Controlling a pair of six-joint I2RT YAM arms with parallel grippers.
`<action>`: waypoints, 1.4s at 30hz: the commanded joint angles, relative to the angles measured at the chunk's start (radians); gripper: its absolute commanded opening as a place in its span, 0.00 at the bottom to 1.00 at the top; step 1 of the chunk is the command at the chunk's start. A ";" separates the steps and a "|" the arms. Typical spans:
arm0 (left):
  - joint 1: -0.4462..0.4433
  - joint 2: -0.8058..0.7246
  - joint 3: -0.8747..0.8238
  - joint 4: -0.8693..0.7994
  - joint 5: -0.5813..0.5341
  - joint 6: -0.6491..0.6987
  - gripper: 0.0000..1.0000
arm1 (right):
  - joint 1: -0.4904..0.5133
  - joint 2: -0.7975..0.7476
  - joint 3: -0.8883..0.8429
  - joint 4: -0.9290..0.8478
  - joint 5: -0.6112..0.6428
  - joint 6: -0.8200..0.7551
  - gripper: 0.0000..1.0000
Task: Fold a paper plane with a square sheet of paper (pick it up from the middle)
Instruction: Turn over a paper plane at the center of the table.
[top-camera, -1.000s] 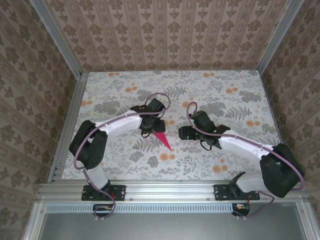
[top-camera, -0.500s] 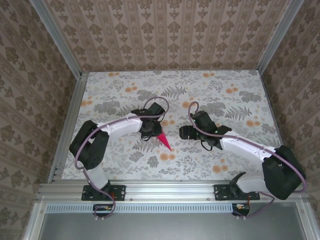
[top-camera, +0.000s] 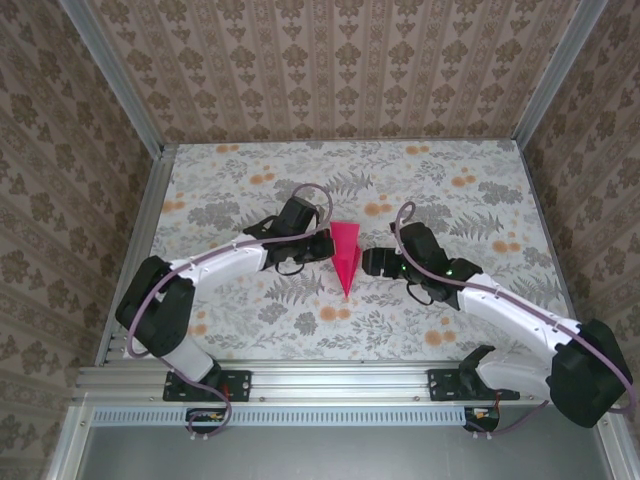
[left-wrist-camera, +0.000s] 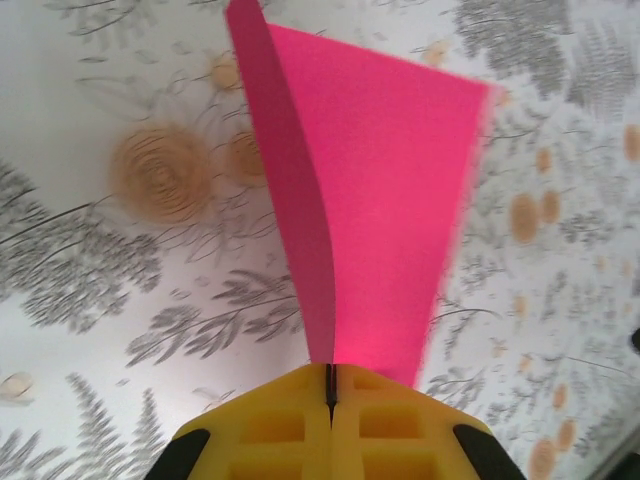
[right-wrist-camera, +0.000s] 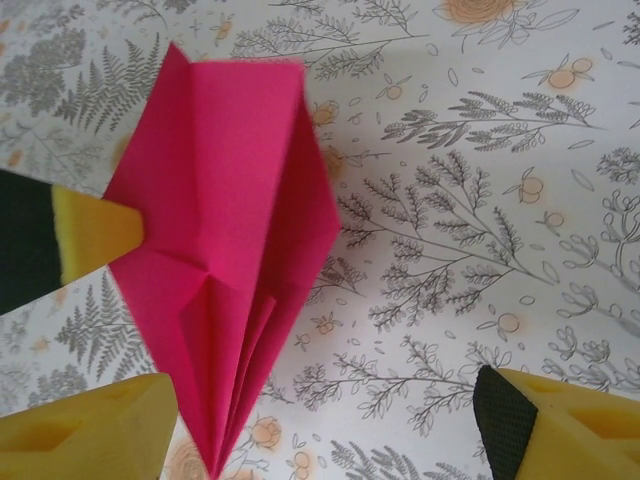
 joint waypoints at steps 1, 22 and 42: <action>0.021 0.047 -0.038 0.154 0.143 0.003 0.00 | -0.005 -0.013 -0.018 0.016 -0.052 0.054 0.78; 0.061 0.236 -0.110 0.346 0.205 -0.056 0.00 | 0.046 0.342 0.064 0.109 -0.193 0.128 0.49; 0.063 0.246 -0.105 0.334 0.214 -0.048 0.00 | 0.058 0.482 0.174 0.024 -0.160 0.057 0.45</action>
